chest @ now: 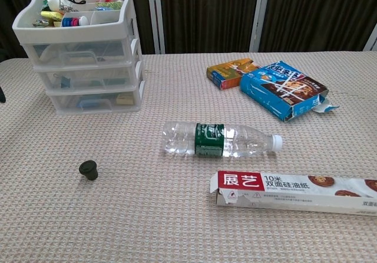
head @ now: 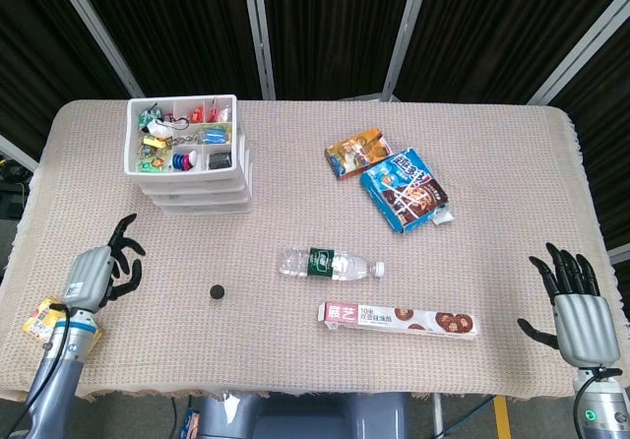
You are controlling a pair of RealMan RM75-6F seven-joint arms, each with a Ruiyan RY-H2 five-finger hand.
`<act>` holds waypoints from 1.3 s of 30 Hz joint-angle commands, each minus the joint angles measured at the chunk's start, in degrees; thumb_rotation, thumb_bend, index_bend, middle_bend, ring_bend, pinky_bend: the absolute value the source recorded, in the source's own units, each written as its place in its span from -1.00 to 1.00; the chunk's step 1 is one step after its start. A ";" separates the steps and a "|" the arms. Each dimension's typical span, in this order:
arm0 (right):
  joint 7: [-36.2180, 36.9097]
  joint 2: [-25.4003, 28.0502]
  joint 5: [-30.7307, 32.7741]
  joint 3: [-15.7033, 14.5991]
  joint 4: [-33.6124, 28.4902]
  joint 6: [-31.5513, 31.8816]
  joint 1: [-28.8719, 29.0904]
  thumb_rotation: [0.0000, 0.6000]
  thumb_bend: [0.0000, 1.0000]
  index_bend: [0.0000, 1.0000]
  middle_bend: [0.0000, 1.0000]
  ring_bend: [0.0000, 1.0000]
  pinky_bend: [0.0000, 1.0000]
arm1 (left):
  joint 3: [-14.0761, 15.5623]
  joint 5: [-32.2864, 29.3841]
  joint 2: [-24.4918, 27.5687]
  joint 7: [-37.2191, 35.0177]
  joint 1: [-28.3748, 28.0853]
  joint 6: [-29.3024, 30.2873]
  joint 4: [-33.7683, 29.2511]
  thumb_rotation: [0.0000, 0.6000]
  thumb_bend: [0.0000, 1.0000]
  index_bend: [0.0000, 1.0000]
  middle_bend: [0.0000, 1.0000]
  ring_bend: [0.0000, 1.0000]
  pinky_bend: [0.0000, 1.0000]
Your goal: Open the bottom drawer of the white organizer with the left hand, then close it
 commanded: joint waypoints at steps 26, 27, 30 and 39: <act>0.79 0.56 0.63 -0.02 -0.67 -0.68 0.13 1.00 -0.99 -0.69 -1.00 -1.00 -1.00 | -10.14 -35.42 -11.17 -7.78 -19.26 -21.47 14.60 1.00 0.29 -1.00 0.72 0.77 0.61; 0.78 0.54 0.63 -0.02 -0.66 -0.69 0.13 1.00 -0.99 -0.69 -1.00 -1.00 -1.00 | -10.02 -35.61 -11.40 -7.85 -19.40 -21.53 14.81 1.00 0.29 -1.00 0.72 0.77 0.61; 0.78 0.55 0.59 -0.05 -0.69 -0.65 0.12 1.00 -0.99 -0.69 -1.00 -1.00 -1.00 | -9.83 -35.69 -11.79 -7.96 -19.72 -21.62 15.36 1.00 0.29 -1.00 0.72 0.77 0.61; 0.56 0.54 0.75 -0.09 -0.77 -0.75 0.11 1.00 -0.99 -0.69 -1.00 -1.00 -1.00 | -12.03 -38.82 -12.13 -12.74 -20.17 -27.23 16.32 1.00 0.29 -1.00 0.72 0.77 0.61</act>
